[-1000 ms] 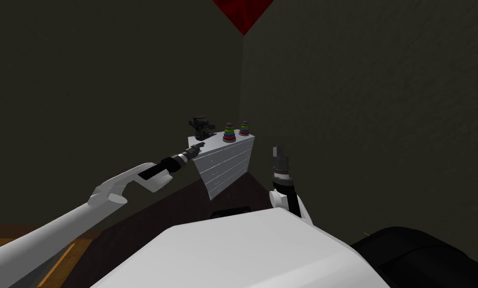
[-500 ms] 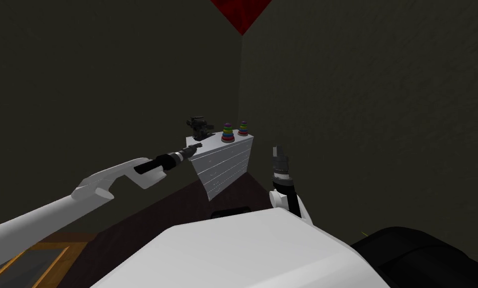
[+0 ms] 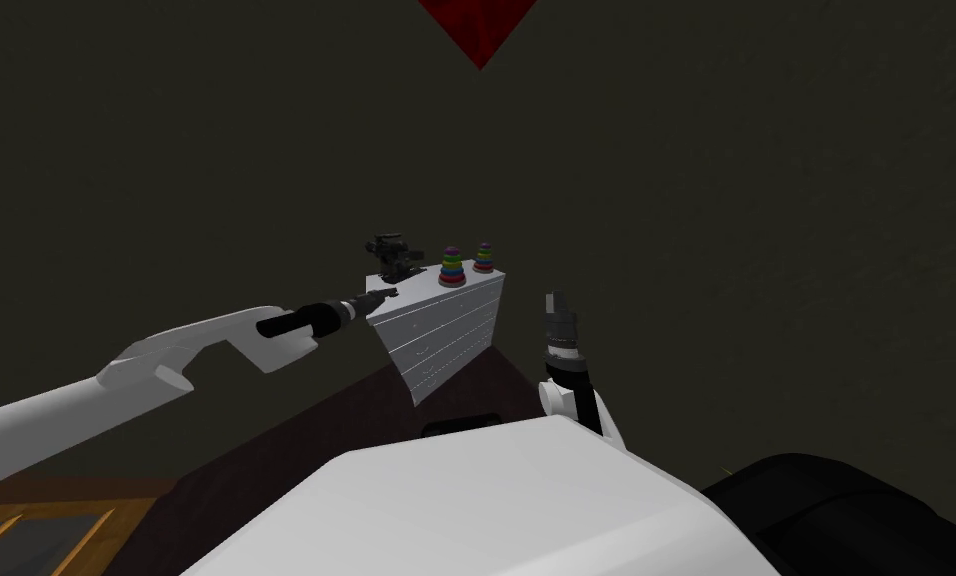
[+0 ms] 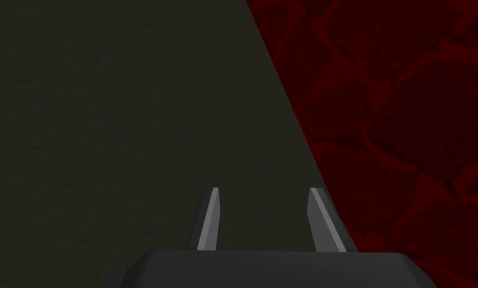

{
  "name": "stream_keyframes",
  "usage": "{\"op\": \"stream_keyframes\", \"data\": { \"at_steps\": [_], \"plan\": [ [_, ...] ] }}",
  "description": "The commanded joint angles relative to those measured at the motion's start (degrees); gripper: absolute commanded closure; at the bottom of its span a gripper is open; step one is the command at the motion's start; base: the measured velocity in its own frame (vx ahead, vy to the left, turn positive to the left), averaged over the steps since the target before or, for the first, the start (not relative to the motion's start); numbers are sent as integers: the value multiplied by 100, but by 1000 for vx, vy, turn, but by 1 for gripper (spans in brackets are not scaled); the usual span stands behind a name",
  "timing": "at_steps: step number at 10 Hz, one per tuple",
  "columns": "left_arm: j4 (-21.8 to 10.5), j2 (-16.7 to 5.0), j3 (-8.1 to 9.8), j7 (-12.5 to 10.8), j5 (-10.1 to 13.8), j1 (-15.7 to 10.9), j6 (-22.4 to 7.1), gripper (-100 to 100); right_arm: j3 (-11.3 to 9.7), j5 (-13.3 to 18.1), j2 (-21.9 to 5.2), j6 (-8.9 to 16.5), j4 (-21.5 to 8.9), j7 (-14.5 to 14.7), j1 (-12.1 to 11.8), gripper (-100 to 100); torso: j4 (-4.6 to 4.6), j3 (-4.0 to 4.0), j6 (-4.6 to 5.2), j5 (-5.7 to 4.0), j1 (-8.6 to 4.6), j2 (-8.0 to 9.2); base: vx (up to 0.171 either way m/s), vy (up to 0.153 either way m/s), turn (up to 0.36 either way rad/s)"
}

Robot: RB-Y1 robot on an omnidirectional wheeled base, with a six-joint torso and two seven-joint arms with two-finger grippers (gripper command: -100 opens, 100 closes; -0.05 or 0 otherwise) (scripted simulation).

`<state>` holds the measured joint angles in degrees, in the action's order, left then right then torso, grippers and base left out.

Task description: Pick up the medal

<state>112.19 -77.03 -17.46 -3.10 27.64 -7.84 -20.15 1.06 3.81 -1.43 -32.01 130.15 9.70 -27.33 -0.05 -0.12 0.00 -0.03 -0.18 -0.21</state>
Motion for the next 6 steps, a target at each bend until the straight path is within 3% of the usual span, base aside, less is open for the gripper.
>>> {"op": "stream_keyframes", "data": {
  "at_steps": [1,2,5,6],
  "plan": [
    [-42,-286,-89,80,205,-39,-227,-100,0,0,0,0,0,0,0,0,0,0,0,0,0,0,54,-44,-34],
    [-42,-465,-89,80,205,-39,-227,-100,0,0,0,0,0,0,0,0,-1,-1,1,1,-1,-2,42,-41,-13],
    [-148,-946,-272,232,584,-93,-563,-100,0,0,0,0,0,0,0,0,-1,-2,0,0,-2,-3,68,-50,-24],
    [-148,-1096,-272,232,584,-93,-563,-100,0,0,0,0,0,0,0,0,-2,-5,1,0,-5,-10,65,-45,-22]
  ]
}}
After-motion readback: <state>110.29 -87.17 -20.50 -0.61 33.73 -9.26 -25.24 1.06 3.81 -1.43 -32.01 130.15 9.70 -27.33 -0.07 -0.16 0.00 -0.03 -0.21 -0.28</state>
